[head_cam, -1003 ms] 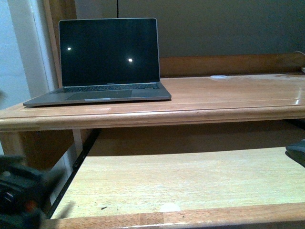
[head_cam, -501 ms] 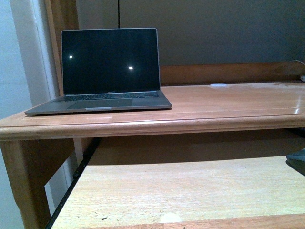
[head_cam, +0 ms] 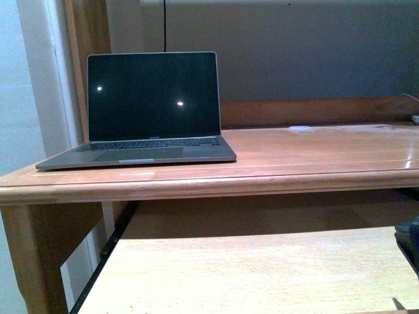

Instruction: Place mouse

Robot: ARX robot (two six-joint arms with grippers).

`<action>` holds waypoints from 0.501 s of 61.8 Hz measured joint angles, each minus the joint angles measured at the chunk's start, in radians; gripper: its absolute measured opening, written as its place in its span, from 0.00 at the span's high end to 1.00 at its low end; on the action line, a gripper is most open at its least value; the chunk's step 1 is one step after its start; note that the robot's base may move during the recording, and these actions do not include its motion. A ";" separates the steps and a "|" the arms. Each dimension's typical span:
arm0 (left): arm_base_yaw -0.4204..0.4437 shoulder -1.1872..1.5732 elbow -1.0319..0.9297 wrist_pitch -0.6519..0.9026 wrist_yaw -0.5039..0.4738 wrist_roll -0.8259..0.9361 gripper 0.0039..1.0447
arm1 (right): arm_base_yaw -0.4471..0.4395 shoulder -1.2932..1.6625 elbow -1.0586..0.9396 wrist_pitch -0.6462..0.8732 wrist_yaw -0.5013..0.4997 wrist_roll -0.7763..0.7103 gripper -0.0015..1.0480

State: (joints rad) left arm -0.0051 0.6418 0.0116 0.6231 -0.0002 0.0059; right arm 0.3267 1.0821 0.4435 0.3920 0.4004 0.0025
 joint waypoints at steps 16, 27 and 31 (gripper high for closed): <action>0.001 -0.259 -0.006 -0.243 0.000 0.000 0.98 | -0.178 0.273 0.158 0.090 -0.009 -0.243 0.07; 0.001 -0.396 -0.006 -0.376 0.000 0.000 0.98 | -0.220 0.337 0.250 -0.042 -0.056 -0.229 0.07; 0.001 -0.412 -0.006 -0.394 0.000 0.000 0.98 | -0.226 0.359 0.278 -0.101 -0.085 -0.218 0.07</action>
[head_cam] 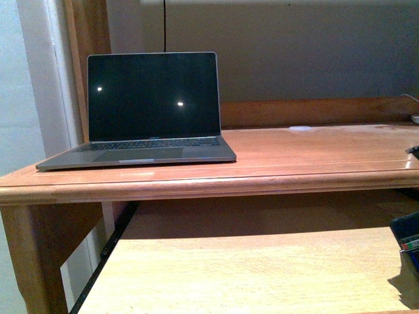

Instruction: Place mouse

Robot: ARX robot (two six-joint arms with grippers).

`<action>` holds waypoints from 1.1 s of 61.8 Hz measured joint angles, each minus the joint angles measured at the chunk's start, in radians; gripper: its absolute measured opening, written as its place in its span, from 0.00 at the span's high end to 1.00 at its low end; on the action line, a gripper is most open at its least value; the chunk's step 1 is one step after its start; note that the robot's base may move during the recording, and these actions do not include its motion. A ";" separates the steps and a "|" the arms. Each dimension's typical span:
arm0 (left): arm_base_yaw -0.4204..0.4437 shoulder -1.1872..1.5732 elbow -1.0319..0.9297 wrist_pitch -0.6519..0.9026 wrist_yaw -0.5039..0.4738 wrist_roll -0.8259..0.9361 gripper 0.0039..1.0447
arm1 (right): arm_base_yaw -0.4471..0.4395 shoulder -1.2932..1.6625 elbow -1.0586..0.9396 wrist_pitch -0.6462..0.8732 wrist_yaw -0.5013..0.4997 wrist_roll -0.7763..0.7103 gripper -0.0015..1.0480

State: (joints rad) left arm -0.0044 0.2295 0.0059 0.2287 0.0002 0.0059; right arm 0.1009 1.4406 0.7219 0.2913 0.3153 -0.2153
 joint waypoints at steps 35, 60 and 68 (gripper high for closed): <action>0.000 -0.223 0.000 -0.227 0.000 0.000 0.98 | -0.052 0.021 0.072 -0.129 -0.108 0.163 0.46; 0.000 -0.223 0.000 -0.227 0.000 0.000 0.98 | 0.136 -0.098 0.338 -0.290 -0.018 0.201 0.46; 0.000 -0.223 0.000 -0.227 0.000 0.000 0.98 | 0.217 0.066 0.490 -0.296 0.068 0.227 0.46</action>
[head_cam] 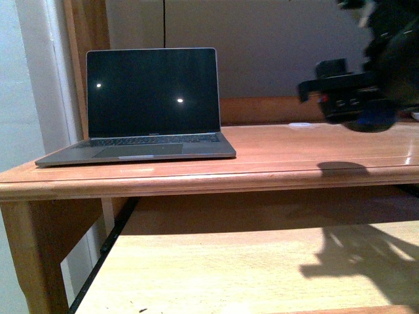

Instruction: Place mouse

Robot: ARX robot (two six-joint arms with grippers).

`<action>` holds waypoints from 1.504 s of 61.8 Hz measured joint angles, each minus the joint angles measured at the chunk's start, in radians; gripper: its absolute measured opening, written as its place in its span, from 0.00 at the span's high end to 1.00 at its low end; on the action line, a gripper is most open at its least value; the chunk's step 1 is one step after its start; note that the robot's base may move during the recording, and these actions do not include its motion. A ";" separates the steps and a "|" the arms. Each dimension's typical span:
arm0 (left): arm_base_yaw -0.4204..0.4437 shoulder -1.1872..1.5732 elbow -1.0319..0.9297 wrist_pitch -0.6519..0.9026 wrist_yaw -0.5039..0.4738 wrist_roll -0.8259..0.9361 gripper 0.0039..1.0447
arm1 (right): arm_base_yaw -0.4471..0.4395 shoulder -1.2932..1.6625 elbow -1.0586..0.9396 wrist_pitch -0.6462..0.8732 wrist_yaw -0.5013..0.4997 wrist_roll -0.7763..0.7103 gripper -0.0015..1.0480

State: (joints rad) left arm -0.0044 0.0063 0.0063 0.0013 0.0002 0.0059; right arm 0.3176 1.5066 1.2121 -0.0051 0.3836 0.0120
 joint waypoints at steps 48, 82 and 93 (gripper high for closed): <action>0.000 0.000 0.000 0.000 0.000 0.000 0.98 | 0.080 0.539 0.457 0.082 0.236 0.033 0.21; 0.000 0.000 0.000 0.000 0.000 -0.001 0.33 | -0.170 -0.298 -0.407 0.385 -0.362 0.053 0.07; 0.000 0.000 0.000 0.000 0.000 -0.001 0.06 | -0.400 -0.572 -0.764 0.330 -0.690 -0.045 0.07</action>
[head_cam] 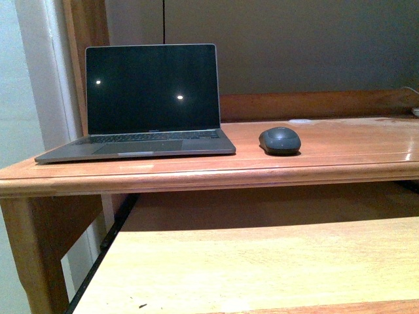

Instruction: Place mouse

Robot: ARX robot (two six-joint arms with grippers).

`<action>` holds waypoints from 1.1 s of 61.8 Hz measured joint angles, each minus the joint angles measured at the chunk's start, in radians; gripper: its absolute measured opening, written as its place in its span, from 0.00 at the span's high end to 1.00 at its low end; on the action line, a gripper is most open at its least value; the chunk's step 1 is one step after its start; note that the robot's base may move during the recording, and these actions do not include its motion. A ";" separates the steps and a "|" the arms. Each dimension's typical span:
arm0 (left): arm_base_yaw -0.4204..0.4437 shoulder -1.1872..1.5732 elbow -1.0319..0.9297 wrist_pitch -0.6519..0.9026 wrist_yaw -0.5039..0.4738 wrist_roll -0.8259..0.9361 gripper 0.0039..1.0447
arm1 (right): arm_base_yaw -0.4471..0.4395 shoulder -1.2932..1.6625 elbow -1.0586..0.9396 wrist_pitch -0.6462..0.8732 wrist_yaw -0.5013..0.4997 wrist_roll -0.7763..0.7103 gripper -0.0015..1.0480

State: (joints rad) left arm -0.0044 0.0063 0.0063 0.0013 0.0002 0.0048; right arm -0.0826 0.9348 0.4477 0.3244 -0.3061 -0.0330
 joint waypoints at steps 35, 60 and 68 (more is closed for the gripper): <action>0.000 0.000 0.000 0.000 0.000 0.000 0.07 | -0.079 -0.069 -0.348 0.098 -0.129 -0.269 0.07; 0.000 0.000 0.000 0.000 0.000 0.000 0.07 | 0.320 0.491 -0.069 0.481 0.304 -0.116 0.07; 0.000 0.000 0.000 0.000 0.000 0.000 0.07 | 0.397 0.652 0.105 0.480 0.420 -0.087 0.07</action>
State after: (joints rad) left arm -0.0044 0.0063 0.0063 0.0013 0.0002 0.0048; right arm 0.3141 1.5867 0.5529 0.8043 0.1135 -0.1196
